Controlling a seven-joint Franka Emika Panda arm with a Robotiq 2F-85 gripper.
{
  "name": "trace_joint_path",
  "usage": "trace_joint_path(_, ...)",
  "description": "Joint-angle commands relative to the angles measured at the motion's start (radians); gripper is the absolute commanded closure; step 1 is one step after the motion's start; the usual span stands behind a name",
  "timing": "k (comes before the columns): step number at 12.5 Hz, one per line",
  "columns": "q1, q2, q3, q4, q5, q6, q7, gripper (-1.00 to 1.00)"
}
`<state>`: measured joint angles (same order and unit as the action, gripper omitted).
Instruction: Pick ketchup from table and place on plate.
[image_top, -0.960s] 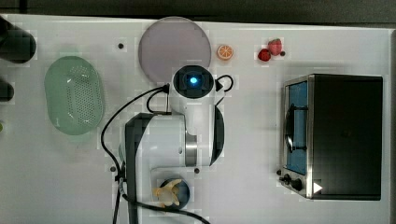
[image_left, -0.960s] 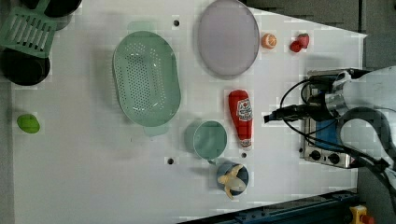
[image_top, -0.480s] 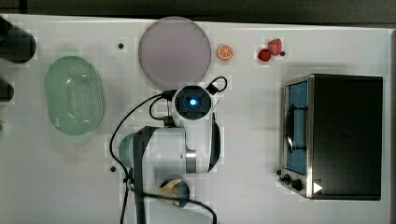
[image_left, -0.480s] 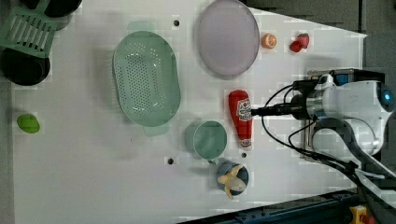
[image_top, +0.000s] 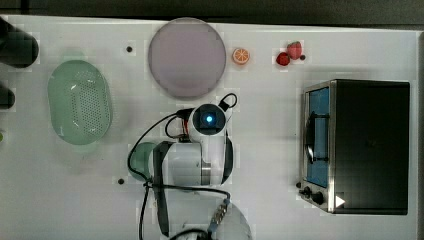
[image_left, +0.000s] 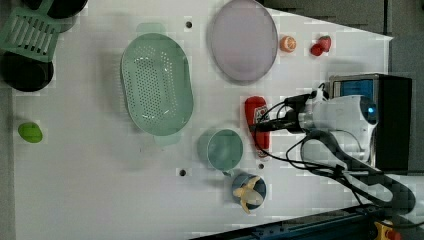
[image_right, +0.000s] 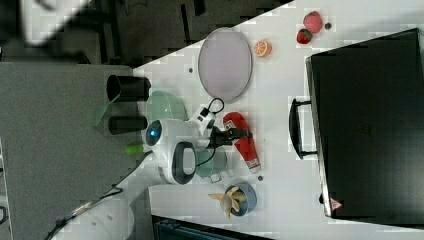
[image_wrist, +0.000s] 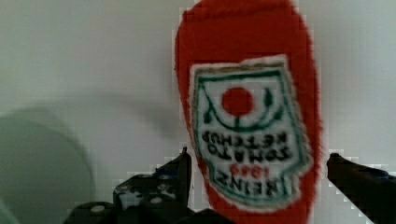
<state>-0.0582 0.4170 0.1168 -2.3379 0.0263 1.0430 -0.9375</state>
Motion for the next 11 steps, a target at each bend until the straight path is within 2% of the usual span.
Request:
trace_joint_path(1,0.008,0.016,0.008,0.014,-0.003,0.074,-0.061,-0.92)
trace_joint_path(3,0.008,0.029,0.008,0.013,-0.003,0.099,-0.061,-0.44)
trace_joint_path(4,0.008,0.023,0.008,0.013,-0.003,0.096,-0.06,-0.3)
trace_joint_path(8,0.008,-0.047,0.011,0.011,-0.003,0.086,-0.059,-0.3)
trace_joint_path(11,0.007,-0.156,0.012,0.016,0.0,-0.001,-0.021,-0.3)
